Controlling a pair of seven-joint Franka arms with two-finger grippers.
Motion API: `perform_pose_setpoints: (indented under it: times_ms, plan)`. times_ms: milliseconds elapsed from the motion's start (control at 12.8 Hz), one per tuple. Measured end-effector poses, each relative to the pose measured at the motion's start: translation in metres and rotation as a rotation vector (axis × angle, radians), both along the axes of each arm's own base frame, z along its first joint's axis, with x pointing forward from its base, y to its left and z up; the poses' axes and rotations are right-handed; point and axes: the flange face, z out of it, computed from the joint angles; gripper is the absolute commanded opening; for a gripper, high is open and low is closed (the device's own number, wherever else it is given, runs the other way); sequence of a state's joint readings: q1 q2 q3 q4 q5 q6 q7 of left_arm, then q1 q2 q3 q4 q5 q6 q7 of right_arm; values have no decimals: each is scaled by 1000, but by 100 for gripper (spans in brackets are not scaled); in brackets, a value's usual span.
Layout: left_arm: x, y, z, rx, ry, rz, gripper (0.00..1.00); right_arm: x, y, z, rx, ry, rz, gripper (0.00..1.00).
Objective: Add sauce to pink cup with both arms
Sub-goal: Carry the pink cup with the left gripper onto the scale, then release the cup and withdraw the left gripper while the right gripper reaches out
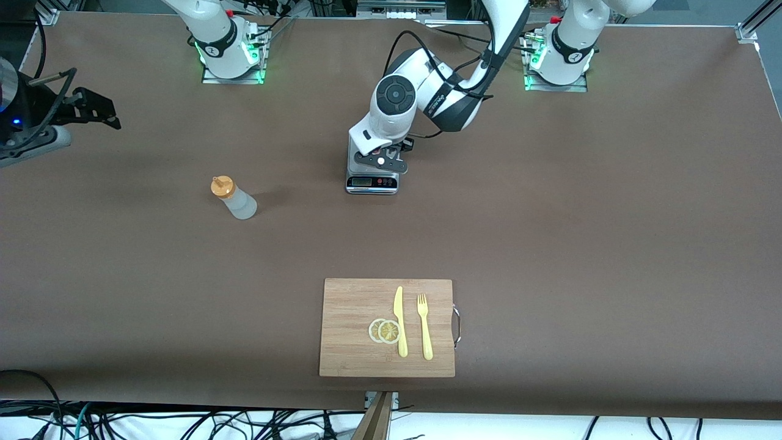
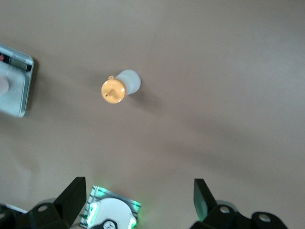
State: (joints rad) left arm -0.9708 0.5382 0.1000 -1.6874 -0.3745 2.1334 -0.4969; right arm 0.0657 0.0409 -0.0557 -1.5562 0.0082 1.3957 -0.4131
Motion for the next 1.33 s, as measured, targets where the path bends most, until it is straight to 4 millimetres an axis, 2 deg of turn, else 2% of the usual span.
perform_pose_setpoints:
  times_ms: [156,313,391,625,782,860,1016,1172,1329]
  plan:
    - [15,5,28,-28,-8,30,100,-1,5,-6,65,16,132,100]
    - [36,27,79,-54,-16,65,100,0,3,-22,183,27,264,100]
    - [48,43,110,-64,-23,85,100,3,-5,-34,255,24,317,100]
    - [97,130,206,-62,-35,181,100,13,-47,-85,446,9,428,100]
    - [127,199,251,-30,-61,252,100,22,-67,-119,558,-11,511,100]
    - [137,230,265,-4,-77,279,100,26,-76,-139,625,-29,558,100]
    - [145,279,284,33,-84,284,100,31,-98,-186,789,-76,620,100]
    - [149,326,299,58,-92,239,100,31,-121,-239,937,-117,673,100]
    - [155,377,309,80,-109,191,100,29,-131,-280,1038,-149,708,100]
